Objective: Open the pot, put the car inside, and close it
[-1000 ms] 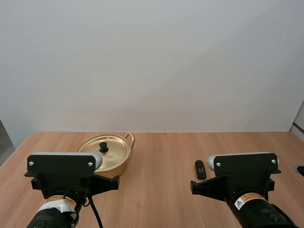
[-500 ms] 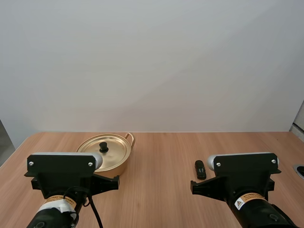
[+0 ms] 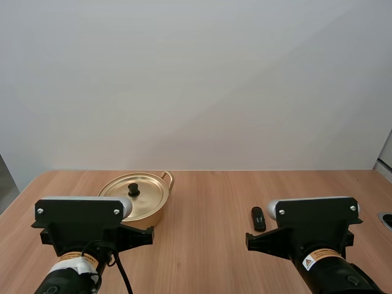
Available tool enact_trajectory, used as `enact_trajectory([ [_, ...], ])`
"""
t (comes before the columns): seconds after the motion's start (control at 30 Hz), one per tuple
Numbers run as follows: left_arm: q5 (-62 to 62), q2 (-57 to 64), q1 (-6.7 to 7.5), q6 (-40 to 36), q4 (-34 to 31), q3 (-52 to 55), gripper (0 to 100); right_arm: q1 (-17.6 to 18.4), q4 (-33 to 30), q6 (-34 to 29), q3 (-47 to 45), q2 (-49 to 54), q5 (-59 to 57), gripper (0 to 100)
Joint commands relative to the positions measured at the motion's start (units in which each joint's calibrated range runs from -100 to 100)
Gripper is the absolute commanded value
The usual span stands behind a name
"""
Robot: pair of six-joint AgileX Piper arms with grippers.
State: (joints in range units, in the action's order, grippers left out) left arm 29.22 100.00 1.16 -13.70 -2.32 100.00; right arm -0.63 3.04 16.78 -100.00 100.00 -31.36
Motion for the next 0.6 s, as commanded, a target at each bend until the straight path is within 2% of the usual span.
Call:
enact_trajectory([
  [0.0, 0.09, 0.00, -0.03, -0.03, -0.05, 0.00, 0, 0.01, 0.10, 0.01, 0.00, 0.00, -0.08, 0],
  [0.37, -0.08, 0.00, -0.03, -0.03, -0.05, 0.00, 0, 0.01, 0.10, 0.01, 0.00, 0.00, 0.07, 0],
  [0.5, -5.27, 0.00, -0.03, -0.03, -0.05, 0.00, 0, 0.01, 0.10, 0.01, 0.00, 0.00, 1.89, 0],
  [0.57, -10.67, 0.00, -0.03, -0.03, -0.05, 0.00, 0, 0.01, -0.14, 0.01, 0.00, 0.00, 6.39, 0],
])
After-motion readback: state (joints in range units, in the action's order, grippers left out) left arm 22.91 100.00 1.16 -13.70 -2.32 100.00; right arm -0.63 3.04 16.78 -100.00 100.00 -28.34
